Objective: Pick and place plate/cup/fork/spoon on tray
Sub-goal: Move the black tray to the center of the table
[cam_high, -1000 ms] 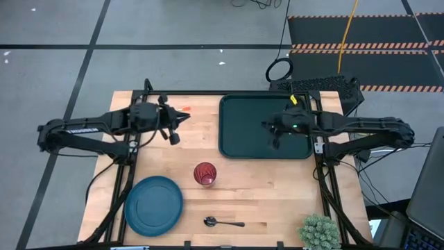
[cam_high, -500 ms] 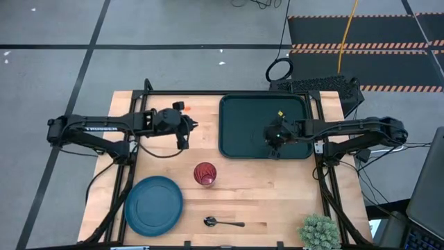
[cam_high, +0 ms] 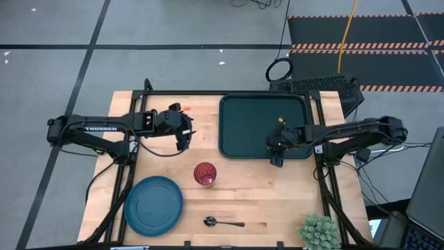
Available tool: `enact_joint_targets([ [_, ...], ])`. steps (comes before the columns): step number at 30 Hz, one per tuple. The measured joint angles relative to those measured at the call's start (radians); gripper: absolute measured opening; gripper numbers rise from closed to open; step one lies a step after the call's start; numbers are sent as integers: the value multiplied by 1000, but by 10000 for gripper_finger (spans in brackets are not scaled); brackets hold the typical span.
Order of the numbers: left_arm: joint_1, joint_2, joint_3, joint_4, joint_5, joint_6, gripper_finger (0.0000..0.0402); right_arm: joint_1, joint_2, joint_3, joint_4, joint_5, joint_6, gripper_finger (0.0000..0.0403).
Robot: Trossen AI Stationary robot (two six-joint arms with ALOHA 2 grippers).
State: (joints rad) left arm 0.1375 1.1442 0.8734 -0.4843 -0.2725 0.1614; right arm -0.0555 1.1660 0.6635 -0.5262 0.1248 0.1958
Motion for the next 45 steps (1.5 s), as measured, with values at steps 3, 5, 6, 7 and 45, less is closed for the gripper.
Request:
enact_joint_targets([
  [3,-5,0,0,-66,10,-31,262,27,0,-31,4,-48,64,235],
  [5,-9,0,0,-101,11,-51,267,45,0,-57,28,-74,112,244],
  [6,-11,0,0,-107,10,-64,268,53,0,-72,45,-77,129,246],
  [7,-15,0,0,-108,10,-77,268,59,0,-88,66,-77,142,246],
  [45,-264,159,432,-392,209,-173,269,75,0,-231,206,14,108,240],
])
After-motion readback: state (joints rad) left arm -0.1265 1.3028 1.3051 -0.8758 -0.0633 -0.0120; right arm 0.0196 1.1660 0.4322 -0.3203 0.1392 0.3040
